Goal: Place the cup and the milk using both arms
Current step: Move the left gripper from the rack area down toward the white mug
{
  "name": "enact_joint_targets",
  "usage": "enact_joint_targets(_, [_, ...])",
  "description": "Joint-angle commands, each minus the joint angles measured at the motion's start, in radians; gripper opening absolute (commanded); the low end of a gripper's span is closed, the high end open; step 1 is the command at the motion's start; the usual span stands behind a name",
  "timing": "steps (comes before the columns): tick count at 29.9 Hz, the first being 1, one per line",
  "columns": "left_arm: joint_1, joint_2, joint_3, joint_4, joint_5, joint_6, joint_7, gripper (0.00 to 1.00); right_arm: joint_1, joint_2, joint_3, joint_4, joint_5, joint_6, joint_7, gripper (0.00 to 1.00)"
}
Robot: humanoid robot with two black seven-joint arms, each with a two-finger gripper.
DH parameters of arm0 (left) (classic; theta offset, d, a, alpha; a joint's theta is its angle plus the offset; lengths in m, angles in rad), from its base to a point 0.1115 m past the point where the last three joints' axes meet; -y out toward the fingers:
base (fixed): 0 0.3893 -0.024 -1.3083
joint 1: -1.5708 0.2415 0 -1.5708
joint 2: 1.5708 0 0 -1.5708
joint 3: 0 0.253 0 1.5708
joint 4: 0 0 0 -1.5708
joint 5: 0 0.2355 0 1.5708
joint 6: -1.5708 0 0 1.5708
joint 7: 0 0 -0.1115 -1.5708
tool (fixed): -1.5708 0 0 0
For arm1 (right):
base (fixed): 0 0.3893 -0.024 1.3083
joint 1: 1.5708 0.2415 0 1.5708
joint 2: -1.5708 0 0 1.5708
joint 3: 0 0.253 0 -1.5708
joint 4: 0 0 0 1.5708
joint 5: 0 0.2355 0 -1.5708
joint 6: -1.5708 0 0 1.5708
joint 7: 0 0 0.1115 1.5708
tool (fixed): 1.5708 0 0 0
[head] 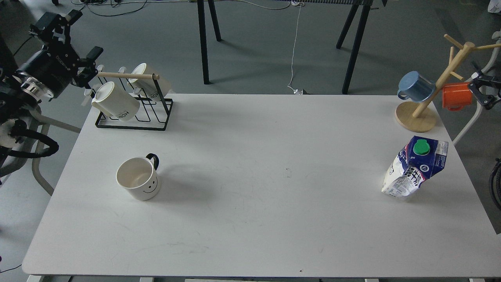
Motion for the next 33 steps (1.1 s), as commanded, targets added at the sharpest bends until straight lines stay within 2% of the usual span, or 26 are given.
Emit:
enact_joint_targets(1, [0.0,-0.01,0.0,0.01,-0.008,0.0,0.0,1.0,-0.002,-0.007,0.0,0.001,0.002,0.0,0.0,0.94])
enact_joint_targets(12, [0.001,0.013,-0.014,0.012,0.042,0.0,0.0,1.0,-0.004,-0.005,0.017,0.003,0.006,0.0,0.002,0.94])
enact_joint_targets(18, [-0.083,0.072,-0.017,-0.008,0.658,0.0,0.0,1.0,-0.004,-0.008,0.022,0.001,0.006,0.0,0.002,0.94])
enact_joint_targets(20, [-0.085,0.092,-0.017,-0.057,0.844,0.0,0.0,1.0,-0.005,-0.011,0.023,0.0,0.006,0.0,0.002,0.95])
enact_joint_targets(26, [-0.033,0.223,0.007,-0.31,1.214,0.0,0.0,1.0,-0.008,-0.028,0.022,-0.006,0.006,0.0,0.002,0.95])
enact_joint_targets(31, [0.021,0.255,0.083,-0.381,1.409,0.001,0.0,1.0,-0.017,-0.028,0.022,-0.006,0.006,0.0,0.003,0.95])
enact_joint_targets(33, [0.05,0.255,0.124,-0.381,1.424,0.053,0.0,1.0,-0.025,-0.028,0.02,-0.005,0.006,0.0,0.005,0.95])
